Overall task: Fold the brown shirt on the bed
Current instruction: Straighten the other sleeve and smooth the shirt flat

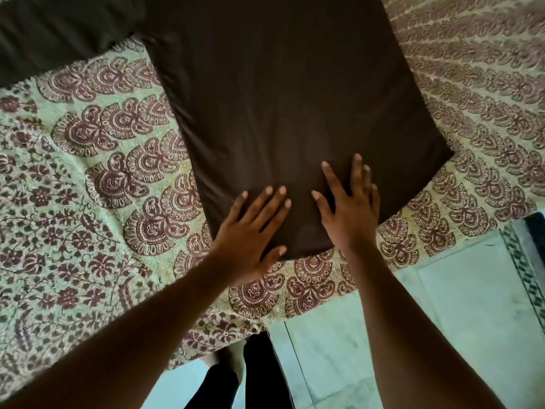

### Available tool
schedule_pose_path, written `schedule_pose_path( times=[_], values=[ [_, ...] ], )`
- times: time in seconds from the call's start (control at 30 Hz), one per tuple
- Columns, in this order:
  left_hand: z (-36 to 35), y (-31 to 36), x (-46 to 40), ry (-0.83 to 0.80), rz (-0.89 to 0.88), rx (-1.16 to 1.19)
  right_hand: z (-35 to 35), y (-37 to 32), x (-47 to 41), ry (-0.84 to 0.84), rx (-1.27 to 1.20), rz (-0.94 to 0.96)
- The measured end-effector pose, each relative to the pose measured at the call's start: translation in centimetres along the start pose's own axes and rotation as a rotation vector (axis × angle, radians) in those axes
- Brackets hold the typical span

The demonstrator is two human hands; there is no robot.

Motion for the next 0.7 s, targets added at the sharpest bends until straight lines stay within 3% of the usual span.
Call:
schedule_pose_path(
  times=[0.1, 0.2, 0.3, 0.4, 0.53, 0.7],
  values=[
    [-1.3, 2.0, 2.5, -0.034, -0.073, 0.019, -0.3, 4.7, 1.4, -0.062, -0.017, -0.154],
    [0.1, 1.4, 1.6, 0.075, -0.025, 0.079, 0.6, 5.9, 0.9, -0.005, 0.006, -0.185],
    [2.7, -1.0, -1.8, 0.188, 0.121, 0.082, 1.5, 2.5, -1.0, 0.082, 0.023, -0.001],
    [2.9, -3.4, -3.1, 0.176, 0.257, 0.039, 0.3, -0.7, -1.1, 0.031, 0.076, 0.188],
    [1.8, -4.3, -0.1, 0.121, 0.321, 0.062, -0.2, 2.4, 0.7, 0.009, -0.003, -0.081],
    [1.4, -3.1, 3.7, 0.100, 0.342, 0.182, -0.1, 3.7, 3.7, 0.002, -0.015, -0.080]
  ],
)
Point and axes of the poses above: each hand's wrist, its own x-axis away from the middle knuckle, its own z-axis out of the back of the hand, y = z × x, the point moved 8 cm from there along -x, towards the middle knuckle, and after that the axes turned 10 degrees about x, right-handed, at the moved point
